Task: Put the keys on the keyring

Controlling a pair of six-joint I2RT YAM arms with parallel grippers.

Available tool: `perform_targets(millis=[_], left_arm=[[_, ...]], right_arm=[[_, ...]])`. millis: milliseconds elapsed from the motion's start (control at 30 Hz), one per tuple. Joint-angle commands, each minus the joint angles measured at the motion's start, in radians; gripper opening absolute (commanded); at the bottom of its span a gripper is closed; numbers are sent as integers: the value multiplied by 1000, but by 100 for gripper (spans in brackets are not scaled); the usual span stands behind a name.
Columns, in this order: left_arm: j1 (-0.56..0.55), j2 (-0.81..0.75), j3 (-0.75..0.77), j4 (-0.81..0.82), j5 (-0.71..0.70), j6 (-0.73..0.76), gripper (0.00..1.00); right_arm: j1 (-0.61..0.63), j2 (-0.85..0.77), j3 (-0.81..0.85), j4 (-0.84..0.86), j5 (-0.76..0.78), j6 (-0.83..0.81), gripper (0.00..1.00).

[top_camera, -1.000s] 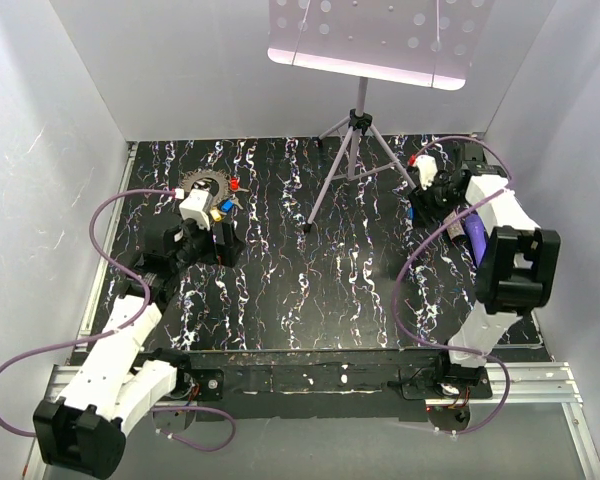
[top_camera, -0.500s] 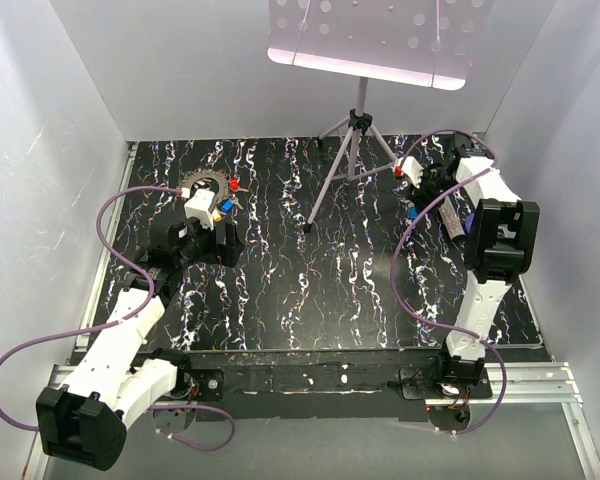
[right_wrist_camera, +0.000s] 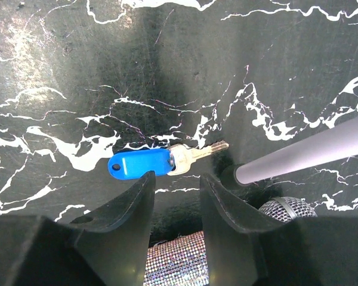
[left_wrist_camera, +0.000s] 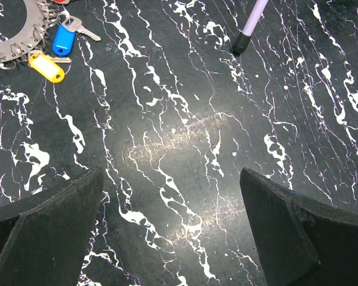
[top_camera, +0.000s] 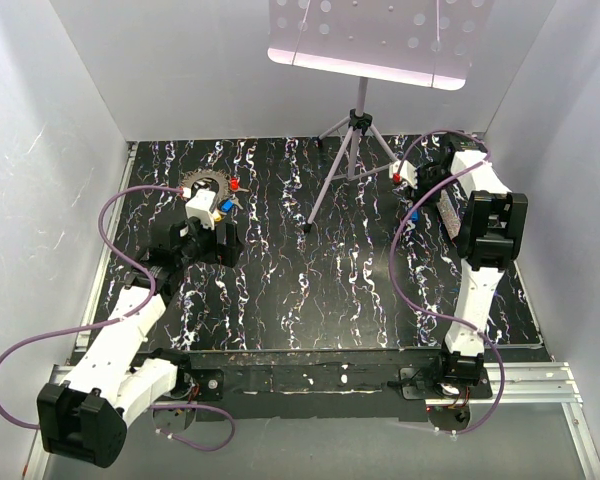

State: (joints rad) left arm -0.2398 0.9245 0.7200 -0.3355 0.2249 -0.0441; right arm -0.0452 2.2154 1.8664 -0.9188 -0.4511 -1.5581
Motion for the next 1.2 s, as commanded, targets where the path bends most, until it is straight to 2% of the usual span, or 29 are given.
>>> perform_targets(millis=[0,500,700,900,1167], left_arm=[[-1,4,30,10,-4,13,98],[-1,27,30,10,-7,18,98],[0,28,30,12,-7,20,98],[-1,30,30,10,-9,18,98],[0,23,30,7,-9,21,98]], right_arm=[[2,27,60,-54,-18,-49,43],[19,102,119,-60,12,-56,36],[19,115,126,-74,14,-59,27],[19,109,125,-112,8,-68,12],[21,110,125,-109,11,-68,13]])
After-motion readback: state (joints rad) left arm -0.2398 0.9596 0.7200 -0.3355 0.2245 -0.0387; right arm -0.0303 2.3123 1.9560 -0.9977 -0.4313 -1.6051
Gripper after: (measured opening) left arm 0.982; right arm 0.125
